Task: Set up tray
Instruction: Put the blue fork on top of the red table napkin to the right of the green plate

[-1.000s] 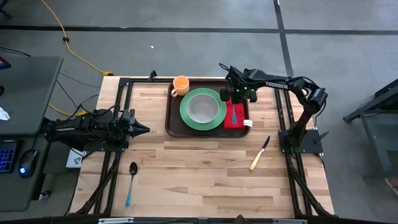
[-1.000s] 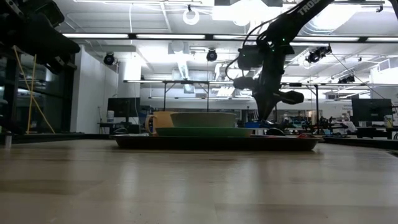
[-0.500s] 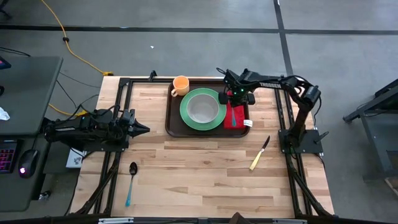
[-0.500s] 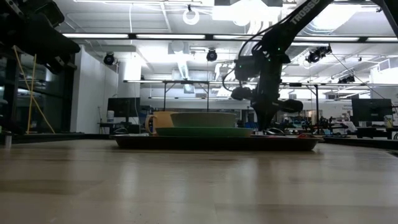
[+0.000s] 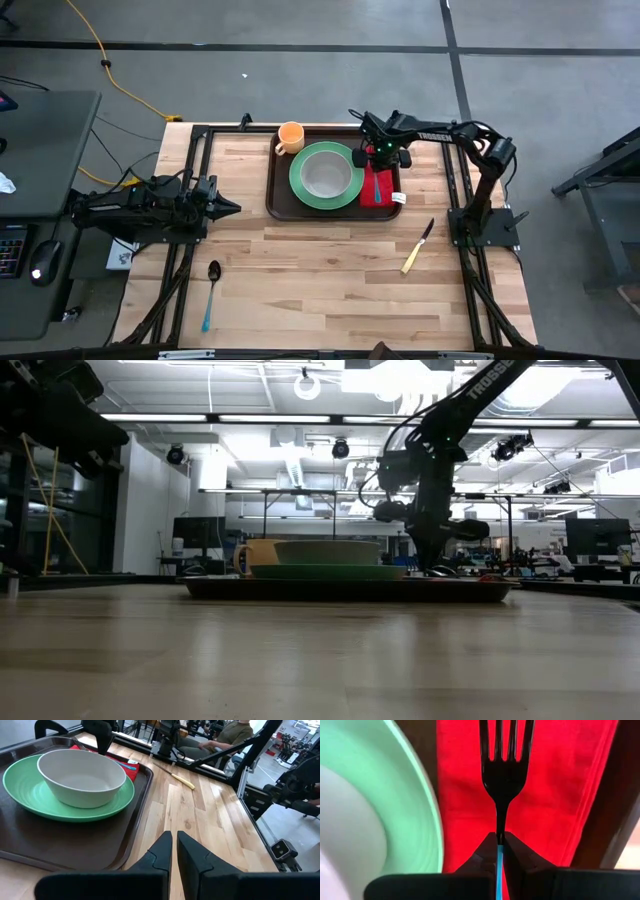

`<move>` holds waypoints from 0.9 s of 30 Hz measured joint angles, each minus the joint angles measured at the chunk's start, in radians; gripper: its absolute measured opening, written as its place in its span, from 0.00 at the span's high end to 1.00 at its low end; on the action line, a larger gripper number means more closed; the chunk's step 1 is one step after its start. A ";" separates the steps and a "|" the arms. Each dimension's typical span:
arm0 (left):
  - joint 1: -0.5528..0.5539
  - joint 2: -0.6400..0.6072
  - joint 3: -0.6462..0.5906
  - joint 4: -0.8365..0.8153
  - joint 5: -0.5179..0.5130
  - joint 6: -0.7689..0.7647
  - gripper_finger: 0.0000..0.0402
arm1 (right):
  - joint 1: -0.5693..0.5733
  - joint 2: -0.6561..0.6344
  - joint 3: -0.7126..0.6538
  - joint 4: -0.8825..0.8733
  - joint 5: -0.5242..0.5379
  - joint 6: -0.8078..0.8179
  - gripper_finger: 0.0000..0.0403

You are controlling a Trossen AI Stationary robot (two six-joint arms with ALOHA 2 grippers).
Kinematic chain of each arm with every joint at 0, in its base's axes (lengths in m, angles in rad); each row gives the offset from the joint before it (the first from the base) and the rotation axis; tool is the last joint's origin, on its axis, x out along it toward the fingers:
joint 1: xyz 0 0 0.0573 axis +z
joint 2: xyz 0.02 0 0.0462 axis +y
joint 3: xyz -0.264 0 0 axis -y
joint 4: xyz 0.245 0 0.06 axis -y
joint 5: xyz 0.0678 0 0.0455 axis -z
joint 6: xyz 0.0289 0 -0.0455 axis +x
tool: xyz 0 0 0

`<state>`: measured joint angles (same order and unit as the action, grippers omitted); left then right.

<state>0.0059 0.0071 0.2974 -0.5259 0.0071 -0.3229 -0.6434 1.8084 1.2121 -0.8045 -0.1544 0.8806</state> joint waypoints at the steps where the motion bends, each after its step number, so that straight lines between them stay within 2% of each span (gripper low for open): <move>1: 0.000 0.000 0.000 0.000 0.000 0.000 0.86 | 0.000 0.001 0.000 0.000 0.009 -0.003 1.00; 27: 0.000 0.000 0.000 0.000 0.000 -0.023 0.86 | 0.003 0.058 0.000 0.025 0.036 -0.025 1.00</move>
<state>0.0060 0.0067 0.2975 -0.5262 0.0071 -0.3454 -0.6407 1.8668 1.2121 -0.7797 -0.1184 0.8551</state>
